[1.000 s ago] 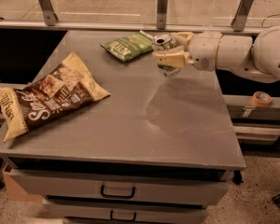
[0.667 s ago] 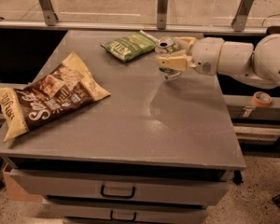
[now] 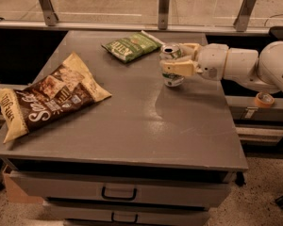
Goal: Place 7up can upright
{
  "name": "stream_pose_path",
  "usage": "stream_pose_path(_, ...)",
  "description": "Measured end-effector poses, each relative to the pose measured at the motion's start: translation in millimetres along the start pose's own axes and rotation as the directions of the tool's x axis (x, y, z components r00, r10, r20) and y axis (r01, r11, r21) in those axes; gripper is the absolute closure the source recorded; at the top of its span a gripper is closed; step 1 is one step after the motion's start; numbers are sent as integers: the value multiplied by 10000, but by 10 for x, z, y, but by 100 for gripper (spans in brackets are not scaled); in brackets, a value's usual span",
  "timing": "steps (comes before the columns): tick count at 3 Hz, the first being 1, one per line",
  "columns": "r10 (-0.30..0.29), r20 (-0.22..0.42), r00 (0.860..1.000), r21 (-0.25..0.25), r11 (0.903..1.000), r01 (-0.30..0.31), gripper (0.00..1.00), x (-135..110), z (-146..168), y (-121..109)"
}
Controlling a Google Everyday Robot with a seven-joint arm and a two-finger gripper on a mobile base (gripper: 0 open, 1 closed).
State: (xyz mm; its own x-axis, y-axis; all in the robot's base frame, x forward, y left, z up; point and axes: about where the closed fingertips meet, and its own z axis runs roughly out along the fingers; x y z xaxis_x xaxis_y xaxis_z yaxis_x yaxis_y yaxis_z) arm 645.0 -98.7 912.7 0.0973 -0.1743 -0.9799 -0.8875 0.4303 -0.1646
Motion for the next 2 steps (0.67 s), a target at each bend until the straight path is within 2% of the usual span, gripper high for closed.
stream_pose_path(1, 26, 136, 9999, -139, 9999, -25, 4, 41, -97, 19)
stream_pose_path(2, 32, 193, 9998, -43, 10000, -31, 0, 58, -167, 20)
